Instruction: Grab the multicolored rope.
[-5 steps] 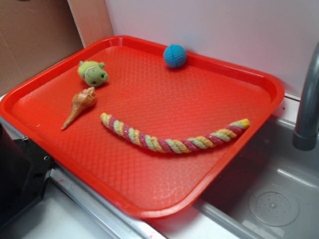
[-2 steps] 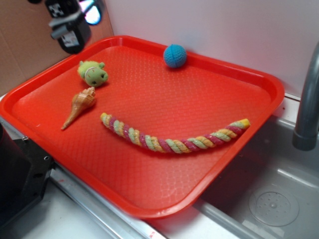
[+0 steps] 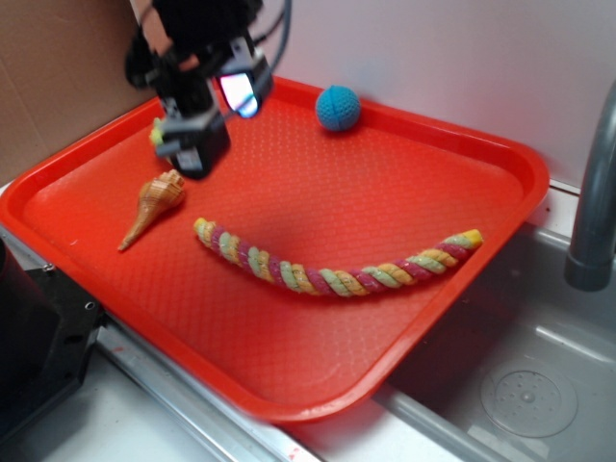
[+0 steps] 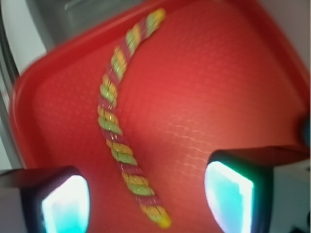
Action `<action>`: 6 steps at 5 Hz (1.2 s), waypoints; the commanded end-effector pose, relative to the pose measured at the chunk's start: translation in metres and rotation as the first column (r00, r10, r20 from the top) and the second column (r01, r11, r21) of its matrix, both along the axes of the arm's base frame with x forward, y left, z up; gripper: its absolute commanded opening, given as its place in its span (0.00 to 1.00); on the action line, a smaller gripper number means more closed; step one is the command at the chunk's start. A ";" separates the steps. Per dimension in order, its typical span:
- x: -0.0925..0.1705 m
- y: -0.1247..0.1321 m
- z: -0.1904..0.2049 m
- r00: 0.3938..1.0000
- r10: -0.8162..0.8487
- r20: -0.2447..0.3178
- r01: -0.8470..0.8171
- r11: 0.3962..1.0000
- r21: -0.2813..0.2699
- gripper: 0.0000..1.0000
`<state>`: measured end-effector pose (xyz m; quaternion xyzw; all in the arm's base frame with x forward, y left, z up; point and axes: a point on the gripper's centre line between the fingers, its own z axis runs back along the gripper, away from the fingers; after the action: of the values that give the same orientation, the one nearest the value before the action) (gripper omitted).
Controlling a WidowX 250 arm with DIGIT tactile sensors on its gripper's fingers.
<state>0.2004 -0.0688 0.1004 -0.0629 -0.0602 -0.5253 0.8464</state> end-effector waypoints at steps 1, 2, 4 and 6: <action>-0.011 -0.010 -0.050 0.989 -0.148 -0.012 0.148 0.988 0.047 1.00; -0.011 -0.010 -0.072 0.988 -0.154 -0.024 0.156 0.984 0.090 1.00; -0.019 -0.013 -0.086 0.976 -0.217 -0.007 0.216 0.969 0.115 0.00; -0.025 -0.012 -0.083 0.983 -0.183 0.017 0.179 0.973 0.149 0.00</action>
<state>0.1842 -0.0787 0.0178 -0.0008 -0.0296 -0.5972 0.8015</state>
